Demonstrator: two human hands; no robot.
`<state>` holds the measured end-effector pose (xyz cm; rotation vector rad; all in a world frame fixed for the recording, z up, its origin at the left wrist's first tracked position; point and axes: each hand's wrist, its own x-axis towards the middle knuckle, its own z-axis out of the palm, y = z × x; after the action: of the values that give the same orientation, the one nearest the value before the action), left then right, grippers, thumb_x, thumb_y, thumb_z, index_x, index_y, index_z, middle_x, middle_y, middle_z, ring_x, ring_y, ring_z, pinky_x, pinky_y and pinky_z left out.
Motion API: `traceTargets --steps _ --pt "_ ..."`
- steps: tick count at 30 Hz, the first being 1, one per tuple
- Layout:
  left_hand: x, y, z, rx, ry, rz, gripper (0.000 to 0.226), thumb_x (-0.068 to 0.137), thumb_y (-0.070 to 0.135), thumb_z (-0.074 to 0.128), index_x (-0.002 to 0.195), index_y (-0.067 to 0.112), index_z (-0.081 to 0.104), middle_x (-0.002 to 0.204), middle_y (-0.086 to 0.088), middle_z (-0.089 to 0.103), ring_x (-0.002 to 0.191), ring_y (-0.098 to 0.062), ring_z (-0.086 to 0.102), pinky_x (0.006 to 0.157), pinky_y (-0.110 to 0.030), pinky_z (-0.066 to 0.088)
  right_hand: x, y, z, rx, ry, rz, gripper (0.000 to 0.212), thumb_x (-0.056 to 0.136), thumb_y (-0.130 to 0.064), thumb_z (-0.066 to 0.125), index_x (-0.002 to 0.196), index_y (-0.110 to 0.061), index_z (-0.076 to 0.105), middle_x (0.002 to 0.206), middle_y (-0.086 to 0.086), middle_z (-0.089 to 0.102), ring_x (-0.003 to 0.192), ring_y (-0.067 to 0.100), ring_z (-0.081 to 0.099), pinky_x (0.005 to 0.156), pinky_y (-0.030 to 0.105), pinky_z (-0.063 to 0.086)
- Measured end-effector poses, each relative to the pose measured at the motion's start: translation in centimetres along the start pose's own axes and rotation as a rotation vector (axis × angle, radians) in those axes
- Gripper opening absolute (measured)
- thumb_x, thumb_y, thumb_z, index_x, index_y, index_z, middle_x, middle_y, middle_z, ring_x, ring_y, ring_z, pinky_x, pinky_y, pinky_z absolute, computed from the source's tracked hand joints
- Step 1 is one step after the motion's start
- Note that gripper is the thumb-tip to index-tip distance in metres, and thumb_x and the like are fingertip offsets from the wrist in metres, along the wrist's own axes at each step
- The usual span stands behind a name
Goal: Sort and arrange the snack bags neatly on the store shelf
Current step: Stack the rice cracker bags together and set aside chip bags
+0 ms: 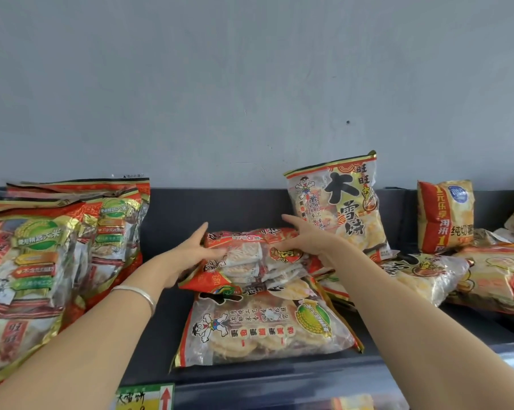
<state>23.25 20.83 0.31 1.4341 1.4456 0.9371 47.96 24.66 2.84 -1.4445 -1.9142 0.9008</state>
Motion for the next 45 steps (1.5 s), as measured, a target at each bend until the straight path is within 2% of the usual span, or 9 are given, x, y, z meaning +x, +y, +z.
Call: traceTargets --steps 2,5,8,15,19,28,33,39,45 --pt "-0.5 0.2 -0.3 -0.267 0.035 -0.014 0.094 0.08 0.035 0.068 0.149 0.037 0.005 0.152 -0.012 0.028 0.13 -0.033 0.041 0.097 -0.047 0.042 -0.7 0.1 -0.3 0.116 -0.005 -0.074 0.086 0.083 -0.007 0.071 0.15 -0.033 0.022 0.148 0.008 0.035 0.124 0.027 0.049 0.103 0.046 0.045" --pt "-1.2 0.9 -0.3 -0.502 0.09 -0.052 0.044 0.084 0.037 0.064 0.12 0.013 0.053 0.105 -0.013 0.07 0.089 -0.027 0.068 0.078 -0.042 0.05 -1.4 -0.1 -0.6 0.244 -0.038 -0.159 0.088 0.084 0.004 0.066 0.15 -0.034 0.022 0.122 -0.002 0.051 0.1 0.017 0.059 0.08 0.031 0.055" --pt "-1.7 1.1 0.0 -0.57 0.109 -0.086 0.042 0.078 0.041 0.071 0.108 0.012 0.062 0.1 -0.012 0.072 0.093 -0.031 0.067 0.079 -0.043 0.051 -2.0 -1.0 -0.9 0.243 -0.072 -0.217 0.088 0.084 0.006 0.064 0.151 -0.032 0.021 0.114 -0.008 0.053 0.098 0.013 0.059 0.076 0.027 0.053" --pt "-1.8 1.9 2.1 -0.601 0.197 0.075 0.043 0.08 0.03 0.07 0.119 0.014 0.059 0.101 -0.01 0.07 0.093 -0.028 0.065 0.078 -0.04 0.05 -2.2 -1.4 -0.8 0.357 -0.022 0.028 0.045 0.087 -0.042 0.066 0.119 -0.014 0.051 0.1 0.008 0.072 0.089 0.025 0.07 0.087 0.047 0.056" --pt "-2.2 2.8 2.7 -0.53 0.225 0.152 0.039 0.084 0.038 0.065 0.116 0.017 0.059 0.098 -0.006 0.071 0.092 -0.024 0.066 0.077 -0.037 0.049 -2.1 -1.2 -0.5 0.492 0.126 0.078 0.023 0.091 -0.028 0.065 0.094 -0.01 0.052 0.085 0.01 0.071 0.073 0.023 0.069 0.07 0.04 0.058" --pt "-3.8 0.8 1.7 -0.253 0.24 0.292 0.026 0.094 0.031 0.052 0.119 0.025 0.058 0.111 0.002 0.068 0.105 -0.016 0.062 0.091 -0.038 0.049 0.5 -1.5 0.0 0.526 0.396 0.131 0.039 0.093 -0.031 0.061 0.123 -0.007 0.055 0.104 0.012 0.068 0.094 0.03 0.066 0.087 0.045 0.055" --pt "-3.4 0.2 1.5 0.19 0.593 0.251 0.023 0.098 0.02 0.044 0.091 0.009 0.063 0.089 -0.004 0.063 0.082 -0.017 0.057 0.066 -0.029 0.042 0.8 -1.5 0.5 0.627 0.399 0.125 0.046 0.092 -0.032 0.061 0.13 -0.011 0.05 0.105 0.012 0.068 0.093 0.03 0.067 0.086 0.048 0.055" --pt "-2.9 1.0 0.2 -0.208 0.774 0.183 0.02 0.096 0.015 0.048 0.082 0.007 0.06 0.092 -0.016 0.061 0.087 -0.029 0.057 0.078 -0.042 0.048 0.3 -2.2 0.8 0.741 0.417 0.134 0.01 0.097 -0.023 0.055 0.099 -0.013 0.055 0.085 0.007 0.065 0.085 0.025 0.065 0.088 0.042 0.054" --pt "-4.1 0.6 0.0 -0.324 0.65 0.165 0.039 0.09 0.036 0.059 0.121 0.014 0.049 0.111 -0.007 0.058 0.092 -0.019 0.058 0.073 -0.036 0.049 0.4 -2.6 0.8 0.948 0.509 0.153 0.037 0.096 -0.023 0.056 0.131 -0.01 0.048 0.106 0.007 0.066 0.086 0.02 0.065 0.083 0.04 0.056"
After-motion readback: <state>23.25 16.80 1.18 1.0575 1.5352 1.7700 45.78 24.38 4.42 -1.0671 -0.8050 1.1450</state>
